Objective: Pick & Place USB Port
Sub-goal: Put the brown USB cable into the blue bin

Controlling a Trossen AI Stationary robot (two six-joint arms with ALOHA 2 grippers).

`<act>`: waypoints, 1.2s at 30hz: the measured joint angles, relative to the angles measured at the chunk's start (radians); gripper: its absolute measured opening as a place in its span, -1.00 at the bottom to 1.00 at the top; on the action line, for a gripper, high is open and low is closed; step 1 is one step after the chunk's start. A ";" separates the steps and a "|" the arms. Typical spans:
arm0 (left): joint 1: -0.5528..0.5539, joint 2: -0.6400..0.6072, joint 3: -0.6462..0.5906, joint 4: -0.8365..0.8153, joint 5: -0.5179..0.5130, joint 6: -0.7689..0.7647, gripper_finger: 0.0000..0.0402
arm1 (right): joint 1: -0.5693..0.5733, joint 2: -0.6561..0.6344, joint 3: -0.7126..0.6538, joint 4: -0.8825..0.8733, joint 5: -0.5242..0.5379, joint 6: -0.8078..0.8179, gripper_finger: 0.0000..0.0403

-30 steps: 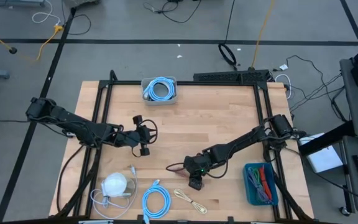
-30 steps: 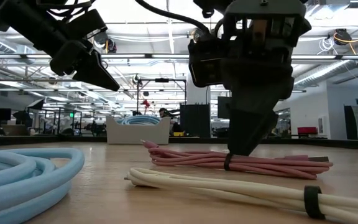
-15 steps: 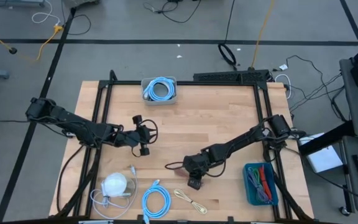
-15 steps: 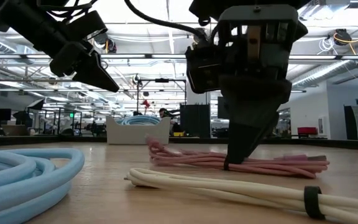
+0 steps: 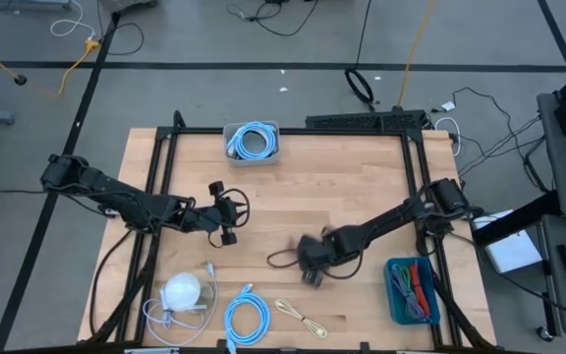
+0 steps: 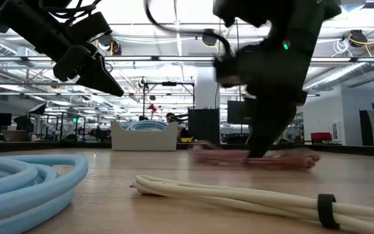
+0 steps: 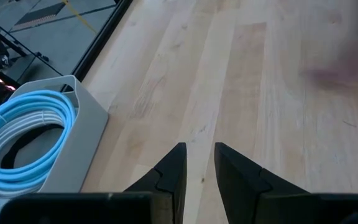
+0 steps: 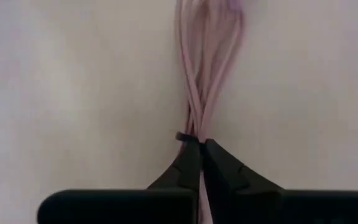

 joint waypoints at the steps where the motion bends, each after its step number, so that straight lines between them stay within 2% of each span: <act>1: 0.000 0.000 0.000 0.000 0.000 0.000 -0.56 | 0.000 -0.022 0.005 -0.081 0.070 0.008 -1.00; 4: 0.005 0.000 0.000 0.000 0.000 -0.001 -0.56 | -0.001 -0.087 0.054 -0.299 0.200 0.069 -1.00; 6: 0.011 0.000 0.000 0.002 -0.001 -0.003 -0.56 | 0.015 -0.153 0.101 -0.433 0.246 0.137 -1.00; 11: 0.021 0.000 0.000 -0.005 0.000 -0.003 -0.56 | 0.107 -0.268 0.221 -0.821 0.243 0.403 -1.00; 14: 0.021 0.000 -0.001 -0.004 0.000 0.001 -0.56 | 0.201 -0.308 0.283 -1.009 0.170 0.625 -1.00; 17: 0.021 0.000 -0.012 0.009 -0.001 0.002 -0.56 | 0.298 -0.346 0.287 -0.980 0.089 0.805 -1.00; 21: 0.021 0.000 -0.031 0.026 0.000 0.001 -0.56 | 0.436 -0.336 0.264 -1.002 -0.019 1.065 -1.00; 28: 0.021 0.000 -0.040 0.027 0.000 -0.006 -0.56 | 0.672 -0.234 0.254 -0.997 -0.173 1.508 -1.00; 31: 0.021 0.000 -0.040 0.039 0.000 -0.002 -0.56 | 0.700 -0.163 0.255 -0.994 -0.281 1.537 -1.00; 36: 0.021 0.000 -0.040 0.055 0.000 0.013 -0.56 | 0.690 -0.075 0.255 -0.988 -0.273 1.516 -1.00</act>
